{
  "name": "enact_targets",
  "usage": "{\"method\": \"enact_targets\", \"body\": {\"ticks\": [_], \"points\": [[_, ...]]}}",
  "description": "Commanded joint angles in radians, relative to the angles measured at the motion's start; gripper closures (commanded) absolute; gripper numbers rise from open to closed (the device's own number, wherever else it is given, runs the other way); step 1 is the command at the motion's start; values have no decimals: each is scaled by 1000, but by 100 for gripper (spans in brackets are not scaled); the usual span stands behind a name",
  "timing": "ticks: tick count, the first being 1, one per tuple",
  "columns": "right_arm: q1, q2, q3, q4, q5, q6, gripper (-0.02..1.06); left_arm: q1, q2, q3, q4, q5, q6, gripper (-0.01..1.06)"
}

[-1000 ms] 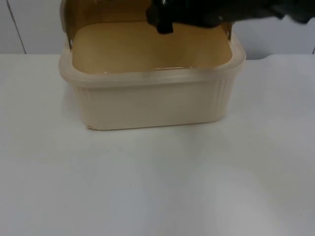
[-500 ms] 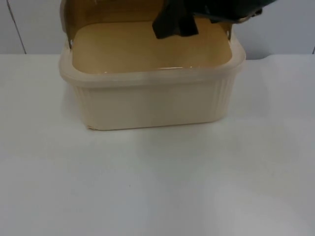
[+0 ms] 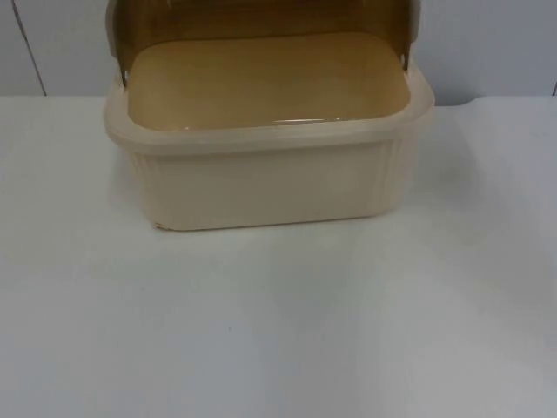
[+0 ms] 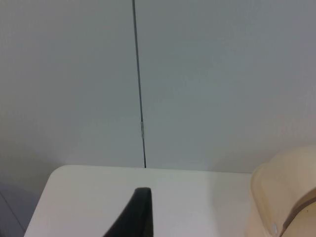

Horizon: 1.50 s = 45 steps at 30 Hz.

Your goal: Open the box lid with the left hand, place the block into the box with the right hand, then close the box lid with the left hand.

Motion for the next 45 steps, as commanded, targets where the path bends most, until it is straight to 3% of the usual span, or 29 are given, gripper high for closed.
{"method": "enact_targets", "body": {"ticks": [1,4,7,12,18,28,31,36,40,45], "points": [[-105,-118,6,-14,41,30,-1,4,-2,0,3,2,-4,1],[-163,-170,6,-14,71,40,-1,4,-2,0,3,2,-4,1],[-279,-243,6,-53,151,40,-1,4,-2,0,5,2,-4,1],[-367,-305,6,-76,184,40,-1,4,-2,0,16,-6,-4,1],[-367,-374,6,-94,165,43,-1,4,-2,0,110,-33,-4,1],[-367,-397,4,-94,159,65,-1,4,-2,0,95,-37,-61,1],[-367,-397,4,-94,118,65,-1,4,-2,0,117,-98,-60,1],[-367,-397,4,-94,145,67,-1,4,-2,0,100,-207,-63,1],[-367,-397,4,-96,138,45,-1,4,-1,0,22,-174,-63,1],[-367,-397,4,-96,136,45,-1,-3,32,0,-87,-44,-25,1]]}}
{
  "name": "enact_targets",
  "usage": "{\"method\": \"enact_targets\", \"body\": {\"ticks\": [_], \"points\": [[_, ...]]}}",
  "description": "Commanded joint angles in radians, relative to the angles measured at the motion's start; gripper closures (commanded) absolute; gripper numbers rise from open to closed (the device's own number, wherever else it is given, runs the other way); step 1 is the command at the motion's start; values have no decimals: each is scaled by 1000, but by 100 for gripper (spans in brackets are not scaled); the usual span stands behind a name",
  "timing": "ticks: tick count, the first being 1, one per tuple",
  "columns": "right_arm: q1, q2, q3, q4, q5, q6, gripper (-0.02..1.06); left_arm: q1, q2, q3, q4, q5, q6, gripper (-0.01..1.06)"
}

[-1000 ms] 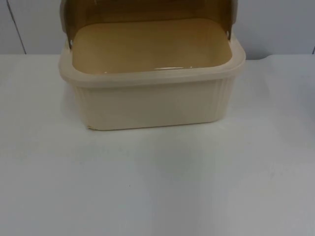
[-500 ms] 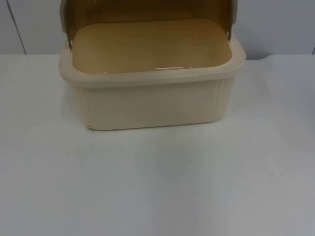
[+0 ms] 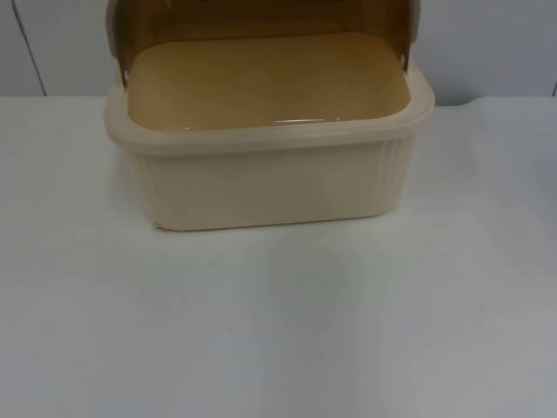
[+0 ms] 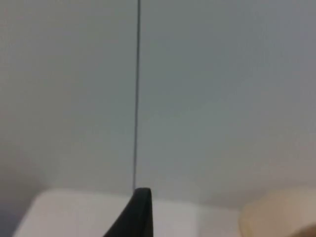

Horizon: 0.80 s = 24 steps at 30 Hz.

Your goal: Open the box lid with the left hand, place the block into the box with the right hand, then close the box lid with the left hand.

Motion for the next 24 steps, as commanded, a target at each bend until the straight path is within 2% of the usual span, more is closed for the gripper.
{"method": "enact_targets", "body": {"ticks": [1,7,10,11,16,17,21,22,24], "points": [[-8,-6,-3,-6,-9,-9,-1,-15,25,0,-66,62,36,1],[-8,-6,-3,-6,-9,-9,-1,-89,140,-39,-84,69,72,1],[-8,-6,-3,-6,-9,-9,-1,-169,287,-148,-82,69,135,1],[-8,-6,-3,-6,-9,-9,-1,-169,287,-148,-82,69,135,1],[-6,-6,-3,-6,4,-9,-1,-298,481,-376,-33,67,227,1],[-6,-6,-3,-6,4,-9,-1,-298,481,-376,-33,67,227,1],[-6,-6,-3,-6,11,-9,-1,-388,630,-546,192,67,363,1],[-6,-6,-3,-6,11,-9,-1,-388,630,-546,192,67,363,1],[-6,-6,-3,-6,11,-9,-1,-434,703,-625,368,44,383,1]]}}
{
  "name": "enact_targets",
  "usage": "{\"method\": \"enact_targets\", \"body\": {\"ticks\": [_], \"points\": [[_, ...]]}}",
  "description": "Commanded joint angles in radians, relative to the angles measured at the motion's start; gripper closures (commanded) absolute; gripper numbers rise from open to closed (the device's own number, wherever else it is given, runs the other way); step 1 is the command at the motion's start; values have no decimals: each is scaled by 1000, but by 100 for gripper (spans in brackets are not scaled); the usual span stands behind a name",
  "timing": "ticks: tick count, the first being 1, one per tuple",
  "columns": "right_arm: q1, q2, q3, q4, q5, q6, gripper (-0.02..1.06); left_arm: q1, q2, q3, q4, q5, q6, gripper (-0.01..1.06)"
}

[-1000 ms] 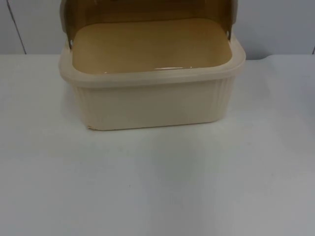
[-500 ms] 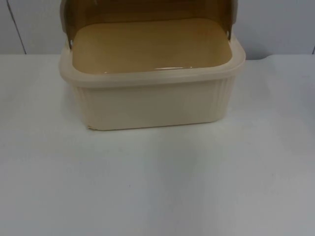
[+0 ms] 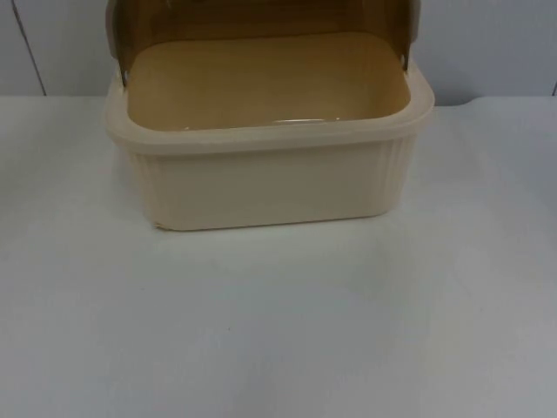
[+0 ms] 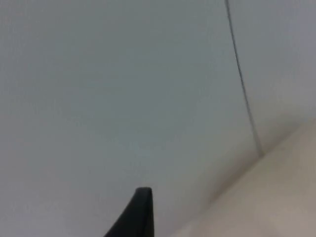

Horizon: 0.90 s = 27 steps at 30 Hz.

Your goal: Open the box lid with the left hand, place the block into the box with the right hand, then close the box lid with the left hand.

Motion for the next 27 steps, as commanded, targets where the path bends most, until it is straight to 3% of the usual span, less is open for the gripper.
{"method": "enact_targets", "body": {"ticks": [1,2,6,9,11,14,15,19,20,22,27], "points": [[-6,-6,-3,-6,8,-9,-1,-48,74,-80,180,-36,33,1],[-6,-6,-3,-6,8,-9,-1,-48,74,-80,180,-36,33,1],[-6,-6,-3,-6,6,-9,-1,-130,154,-112,440,-122,40,2],[-6,-6,-3,-8,-2,-9,-1,-150,171,-112,470,-125,40,5],[-6,-6,-3,-8,-11,-9,-1,-165,190,-112,468,-125,40,17],[-6,-6,-3,-15,-13,-9,-1,-171,213,-112,447,-125,40,54],[-6,-6,-3,-15,-13,-9,-1,-171,213,-112,447,-125,40,54],[-6,-6,-3,-23,-13,-9,-1,-171,213,-112,446,-128,35,91],[-6,-6,-3,-23,-13,-9,-1,-171,213,-112,446,-128,35,91],[-6,-6,-3,-23,-13,-9,-1,-171,213,-112,428,-128,29,106],[-6,-6,-3,-31,-11,-9,-1,-171,215,-112,349,-159,28,105]]}}
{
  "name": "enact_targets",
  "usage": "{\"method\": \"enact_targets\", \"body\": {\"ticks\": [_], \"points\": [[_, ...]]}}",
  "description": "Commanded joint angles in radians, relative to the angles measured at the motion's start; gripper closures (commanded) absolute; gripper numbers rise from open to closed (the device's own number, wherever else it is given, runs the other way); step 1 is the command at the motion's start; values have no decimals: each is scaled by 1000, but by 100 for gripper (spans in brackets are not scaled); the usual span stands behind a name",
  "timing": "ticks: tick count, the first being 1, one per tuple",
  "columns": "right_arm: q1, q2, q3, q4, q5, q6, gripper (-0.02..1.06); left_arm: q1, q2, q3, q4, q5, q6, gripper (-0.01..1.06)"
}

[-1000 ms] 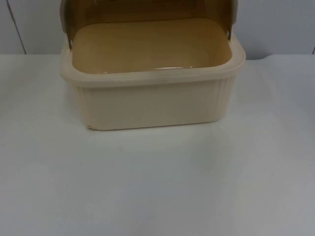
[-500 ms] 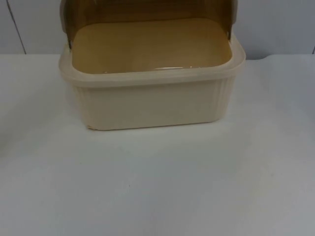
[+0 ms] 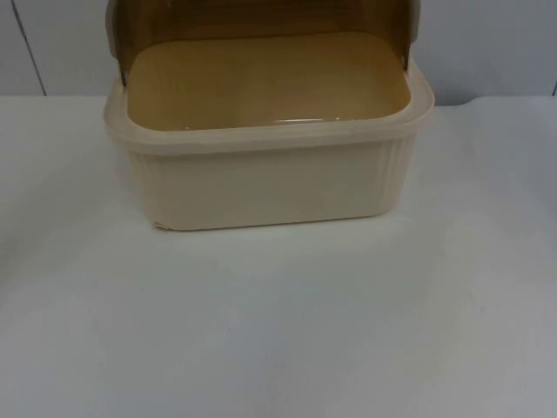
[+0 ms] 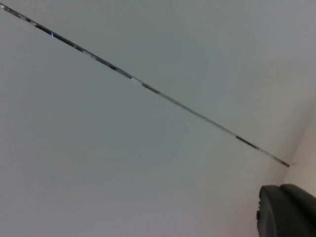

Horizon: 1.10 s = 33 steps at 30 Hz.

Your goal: Open the box lid with the left hand, place the block into the box with the right hand, then close the box lid with the left hand.

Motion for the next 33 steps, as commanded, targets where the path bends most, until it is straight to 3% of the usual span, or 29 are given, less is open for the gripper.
{"method": "enact_targets", "body": {"ticks": [1,7,11,12,15,26,33], "points": [[-6,-6,-3,-7,-7,-9,-1,-4,-3,-8,-32,-35,-11,105],[-6,-6,-3,-7,-6,-9,-1,20,13,-8,-160,-7,-44,105],[-6,-6,-3,-7,-6,-9,-1,74,53,-11,-539,131,319,105],[-6,-6,-3,-7,-6,-9,-1,74,53,-11,-539,131,319,105],[-6,-6,-3,-7,-6,-9,-1,102,57,-11,-705,183,490,105],[-6,0,-3,-7,-2,-9,-1,95,57,-9,-713,177,542,105],[-6,0,-3,-7,-2,-9,-1,50,57,14,-683,243,584,105]]}}
